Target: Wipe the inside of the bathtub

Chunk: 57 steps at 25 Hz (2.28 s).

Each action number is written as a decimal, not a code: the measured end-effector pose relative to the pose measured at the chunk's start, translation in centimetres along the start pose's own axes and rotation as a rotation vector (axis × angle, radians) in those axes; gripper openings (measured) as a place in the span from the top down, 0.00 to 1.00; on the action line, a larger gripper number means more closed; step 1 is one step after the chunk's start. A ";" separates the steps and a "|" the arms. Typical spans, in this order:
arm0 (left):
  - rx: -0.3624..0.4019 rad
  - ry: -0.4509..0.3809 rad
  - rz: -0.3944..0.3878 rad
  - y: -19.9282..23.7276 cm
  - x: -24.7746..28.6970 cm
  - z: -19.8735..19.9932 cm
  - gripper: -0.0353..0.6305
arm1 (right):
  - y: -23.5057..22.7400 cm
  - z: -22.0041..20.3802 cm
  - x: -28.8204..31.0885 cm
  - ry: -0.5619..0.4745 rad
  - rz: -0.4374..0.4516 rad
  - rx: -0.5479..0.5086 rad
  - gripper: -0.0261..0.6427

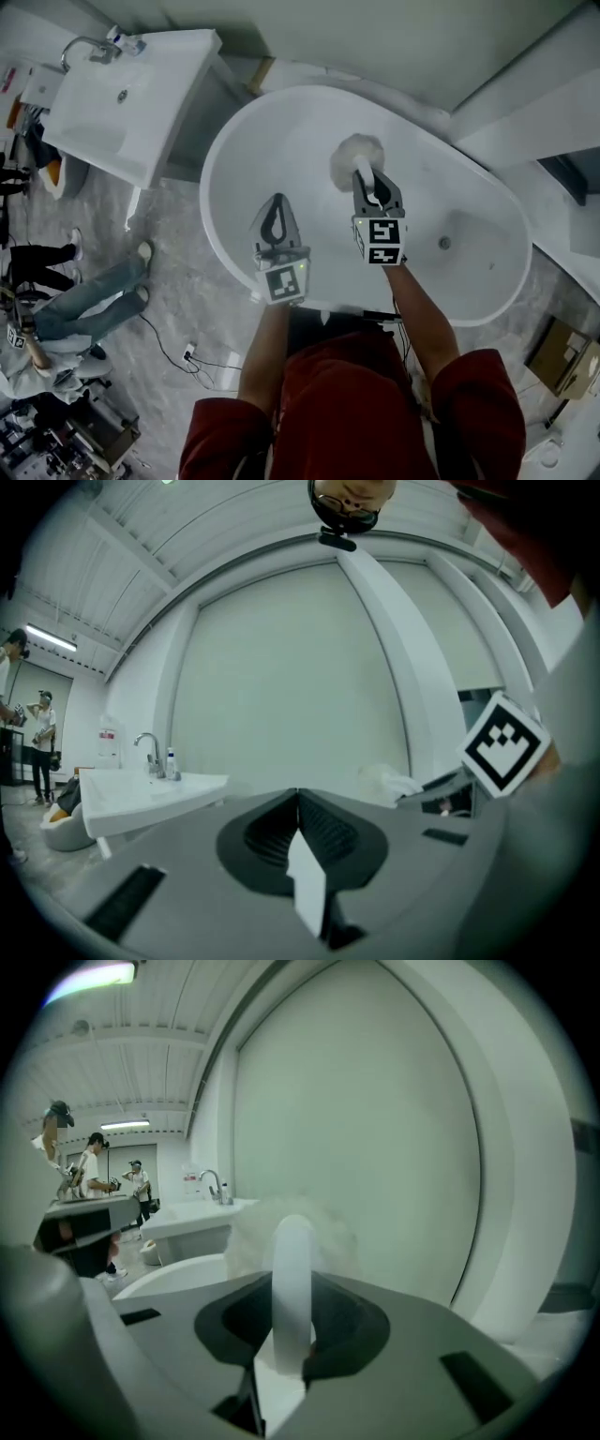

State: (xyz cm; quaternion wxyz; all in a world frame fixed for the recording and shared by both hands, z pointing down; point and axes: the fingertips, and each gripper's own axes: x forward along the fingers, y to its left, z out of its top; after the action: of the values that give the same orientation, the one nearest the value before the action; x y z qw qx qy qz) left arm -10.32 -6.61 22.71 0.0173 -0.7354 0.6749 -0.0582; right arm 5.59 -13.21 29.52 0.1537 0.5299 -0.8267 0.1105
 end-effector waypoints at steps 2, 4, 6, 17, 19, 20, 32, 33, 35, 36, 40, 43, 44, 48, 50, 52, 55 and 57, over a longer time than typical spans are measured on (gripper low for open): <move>-0.003 0.012 -0.006 -0.1 -1.3 1.7 0.92 | 0.1 3.4 -2.2 -0.037 0.003 -0.004 0.82; -0.001 0.032 -0.014 -0.7 -2.9 3.3 0.92 | 0.0 6.3 -4.8 -0.070 0.011 -0.010 0.82; 0.005 0.032 -0.022 -1.3 -4.0 5.1 0.92 | -0.3 9.0 -7.1 -0.114 0.017 -0.028 0.82; 0.018 -0.108 -0.121 0.5 -9.6 10.7 0.92 | 4.6 13.0 -17.5 -0.247 -0.026 -0.098 0.82; 0.018 -0.112 -0.116 2.1 -10.7 11.7 0.92 | 6.1 13.7 -18.8 -0.268 -0.044 -0.092 0.82; 0.027 -0.107 -0.114 2.9 -11.3 12.1 0.92 | 6.8 14.1 -19.4 -0.280 -0.050 -0.089 0.82; -0.043 -0.170 -0.078 8.5 -16.8 16.5 0.92 | 15.1 18.9 -25.2 -0.481 -0.003 -0.109 0.82; -0.048 -0.185 -0.071 8.4 -17.1 17.1 0.92 | 15.2 19.0 -25.5 -0.493 -0.006 -0.114 0.82; -0.039 -0.203 -0.061 8.4 -17.5 17.8 0.92 | 15.5 19.2 -25.7 -0.514 -0.006 -0.122 0.82; -0.039 -0.209 -0.057 8.4 -17.7 18.0 0.92 | 15.7 19.4 -25.7 -0.523 -0.005 -0.131 0.82; -0.030 -0.215 -0.046 8.4 -18.1 18.1 0.92 | 16.2 19.6 -25.4 -0.533 0.003 -0.154 0.82; -0.031 -0.221 -0.047 8.1 -18.2 18.3 0.92 | 15.7 19.8 -25.3 -0.536 -0.001 -0.152 0.82; -0.032 -0.220 -0.047 8.0 -18.2 18.4 0.92 | 15.6 19.9 -25.3 -0.536 -0.003 -0.152 0.82; -0.036 -0.217 -0.041 7.8 -18.0 18.4 0.92 | 15.0 19.8 -25.2 -0.525 -0.007 -0.157 0.82; -0.027 -0.209 -0.039 7.4 -17.4 18.0 0.92 | 14.4 19.5 -24.6 -0.519 -0.003 -0.159 0.82; -0.012 -0.210 -0.050 6.8 -16.3 17.5 0.92 | 13.5 18.9 -23.7 -0.514 -0.010 -0.150 0.82; -0.011 -0.218 -0.070 6.5 -16.4 17.6 0.92 | 13.3 18.6 -24.0 -0.508 -0.025 -0.141 0.82; -0.014 -0.223 -0.071 7.0 -17.3 18.1 0.92 | 14.1 19.0 -24.6 -0.515 -0.026 -0.143 0.82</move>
State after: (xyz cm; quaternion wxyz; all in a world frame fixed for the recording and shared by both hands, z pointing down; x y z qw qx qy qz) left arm -16.72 9.00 2.90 0.0850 -0.7609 0.6427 0.0283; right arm -0.18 6.76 2.45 -0.0232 0.5389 -0.8374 -0.0883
